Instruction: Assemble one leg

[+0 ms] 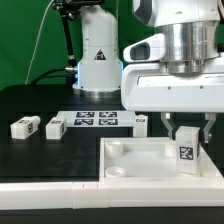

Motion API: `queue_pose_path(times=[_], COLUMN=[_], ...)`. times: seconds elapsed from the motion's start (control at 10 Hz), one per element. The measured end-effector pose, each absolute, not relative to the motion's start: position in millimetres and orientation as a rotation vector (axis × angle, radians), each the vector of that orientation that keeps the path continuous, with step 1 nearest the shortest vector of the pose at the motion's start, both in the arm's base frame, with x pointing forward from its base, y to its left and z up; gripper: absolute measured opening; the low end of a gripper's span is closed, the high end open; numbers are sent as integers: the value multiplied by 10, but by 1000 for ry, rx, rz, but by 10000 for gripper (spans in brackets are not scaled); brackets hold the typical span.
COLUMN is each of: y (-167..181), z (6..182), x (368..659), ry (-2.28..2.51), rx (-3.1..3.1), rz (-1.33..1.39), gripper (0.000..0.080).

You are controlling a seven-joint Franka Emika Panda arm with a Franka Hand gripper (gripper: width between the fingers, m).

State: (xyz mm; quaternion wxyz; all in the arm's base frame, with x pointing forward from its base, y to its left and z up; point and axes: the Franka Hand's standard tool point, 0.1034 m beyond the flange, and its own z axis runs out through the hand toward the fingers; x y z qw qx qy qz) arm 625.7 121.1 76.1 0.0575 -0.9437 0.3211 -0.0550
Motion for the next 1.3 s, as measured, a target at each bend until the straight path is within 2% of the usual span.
queue_pose_path(times=[0.4,0.5,0.6,0.7,0.8,1.3], y=[1227,1231,1231,1238,1255,1189], z=[762,760,760,768,787,809], x=[6261,6260,6260,6255,6263,6335], ry=[1239,1225,1164,1108,990,92], rx=[-2743,-2750,-2779,-2812,-2866,-3067], rz=[-134,-135,-138,-121,-103,-96], gripper=[291,376,376,569,630,649])
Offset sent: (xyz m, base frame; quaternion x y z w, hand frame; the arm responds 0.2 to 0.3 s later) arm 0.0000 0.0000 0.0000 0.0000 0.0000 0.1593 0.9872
